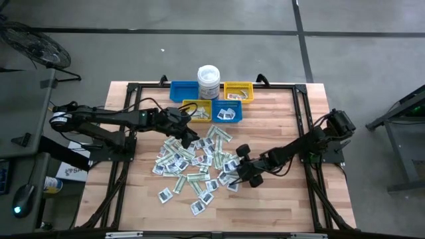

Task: Pick & Place First Aid Supplies
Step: Put the blue alcohol pad into the left blue bin

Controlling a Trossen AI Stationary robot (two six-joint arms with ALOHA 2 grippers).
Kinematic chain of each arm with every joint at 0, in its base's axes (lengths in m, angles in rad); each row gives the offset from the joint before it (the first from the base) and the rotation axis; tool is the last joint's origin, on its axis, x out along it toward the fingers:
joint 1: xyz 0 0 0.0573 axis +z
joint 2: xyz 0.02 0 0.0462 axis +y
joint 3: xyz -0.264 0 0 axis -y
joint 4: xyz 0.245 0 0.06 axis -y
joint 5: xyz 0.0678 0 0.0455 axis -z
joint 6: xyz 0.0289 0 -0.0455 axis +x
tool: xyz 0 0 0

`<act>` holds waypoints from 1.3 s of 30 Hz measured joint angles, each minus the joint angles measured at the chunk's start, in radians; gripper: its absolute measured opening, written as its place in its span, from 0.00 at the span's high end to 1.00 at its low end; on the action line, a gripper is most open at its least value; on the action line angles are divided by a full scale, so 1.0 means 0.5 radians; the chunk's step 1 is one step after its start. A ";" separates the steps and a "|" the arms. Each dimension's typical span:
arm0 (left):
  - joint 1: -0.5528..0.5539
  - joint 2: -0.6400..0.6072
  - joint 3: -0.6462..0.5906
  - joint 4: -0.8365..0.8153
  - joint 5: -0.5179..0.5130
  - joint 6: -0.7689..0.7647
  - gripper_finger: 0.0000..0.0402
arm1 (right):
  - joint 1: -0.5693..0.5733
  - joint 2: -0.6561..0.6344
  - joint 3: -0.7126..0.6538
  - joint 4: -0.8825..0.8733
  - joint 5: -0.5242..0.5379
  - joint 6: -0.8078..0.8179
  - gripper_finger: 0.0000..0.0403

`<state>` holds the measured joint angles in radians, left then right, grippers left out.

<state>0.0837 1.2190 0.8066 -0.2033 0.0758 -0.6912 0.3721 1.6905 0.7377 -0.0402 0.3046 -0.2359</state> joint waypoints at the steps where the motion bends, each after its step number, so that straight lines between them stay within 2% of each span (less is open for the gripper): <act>1: 0.000 0.000 0.000 0.000 0.000 -0.001 0.64 | 0.000 0.000 0.000 0.000 0.000 0.000 0.97; 8: 0.000 0.000 0.000 0.000 -0.006 -0.027 0.64 | 0.000 -0.021 0.018 -0.028 0.049 0.055 1.00; 16: 0.002 0.000 0.000 0.044 -0.015 -0.040 0.64 | 0.003 -0.138 0.195 -0.275 0.247 0.053 1.00; 23: 0.002 0.000 0.000 0.058 -0.018 -0.043 0.64 | -0.010 -0.379 0.294 -0.510 0.489 0.056 1.00; 35: 0.002 0.000 0.000 0.055 -0.035 -0.043 0.64 | -0.037 -0.856 0.298 -1.035 0.545 0.254 1.00; 39: 0.002 0.000 0.000 0.056 -0.138 -0.031 0.64 | -0.039 -0.983 0.297 -1.169 0.582 0.328 1.00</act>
<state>0.0849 1.2190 0.8066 -0.1753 0.0066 -0.7066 0.3527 1.1991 0.8864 -0.6248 0.5959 -0.0721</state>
